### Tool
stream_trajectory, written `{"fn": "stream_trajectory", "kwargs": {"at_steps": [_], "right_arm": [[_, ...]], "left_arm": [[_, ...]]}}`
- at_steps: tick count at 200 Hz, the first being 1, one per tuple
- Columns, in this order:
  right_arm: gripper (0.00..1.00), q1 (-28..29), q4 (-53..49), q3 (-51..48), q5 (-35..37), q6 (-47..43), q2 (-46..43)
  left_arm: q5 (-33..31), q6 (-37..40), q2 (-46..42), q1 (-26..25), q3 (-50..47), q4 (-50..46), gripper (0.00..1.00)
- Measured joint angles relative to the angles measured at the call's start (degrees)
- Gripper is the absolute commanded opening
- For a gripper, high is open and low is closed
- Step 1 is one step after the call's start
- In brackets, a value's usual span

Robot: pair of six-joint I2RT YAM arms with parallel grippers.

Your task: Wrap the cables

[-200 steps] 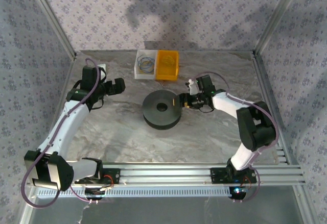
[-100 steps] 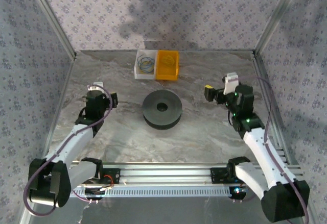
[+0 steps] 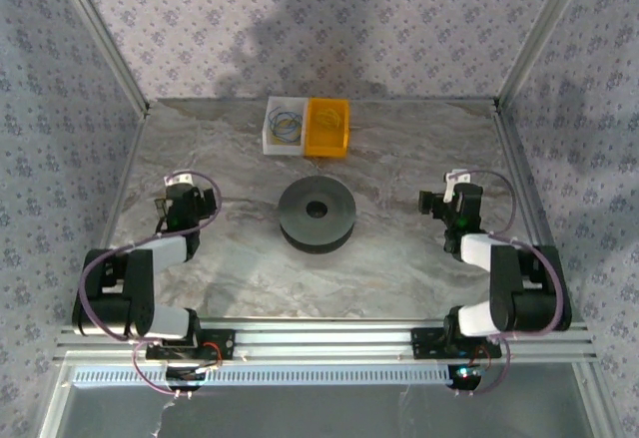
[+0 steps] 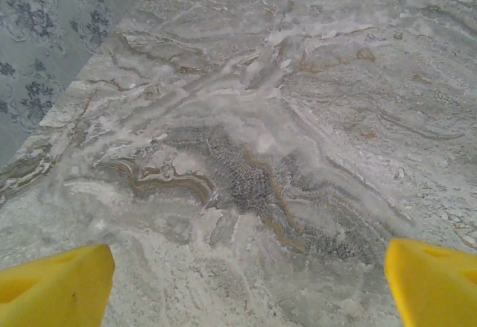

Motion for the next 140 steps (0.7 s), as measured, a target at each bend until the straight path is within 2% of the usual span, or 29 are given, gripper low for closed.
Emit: {"fn": "stream_trajectory", "kwargs": {"at_steps": [8, 12, 25, 49, 140], "right_arm": [[1.00, -0.3, 1.8, 0.1, -0.5, 0.0, 2.1], [1.00, -0.4, 2.3, 0.1, -0.7, 0.0, 2.9], [1.00, -0.5, 4.0, -0.1, -1.3, 0.0, 4.3], [1.00, -0.4, 6.7, -0.1, -2.3, 0.0, 4.5], [1.00, -0.3, 9.2, -0.1, -2.7, 0.0, 4.5]], "left_arm": [[0.8, 0.0, 1.3, 0.6, -0.6, 3.6, 0.95], [1.2, 0.0, 2.3, 0.7, -1.2, 6.2, 0.99], [2.2, 0.0, 6.2, 1.5, -3.2, 14.2, 1.00], [3.3, 0.3, 8.5, 1.9, -3.8, 14.8, 1.00], [3.9, 0.6, 8.5, 1.5, -3.1, 16.3, 1.00]]}}
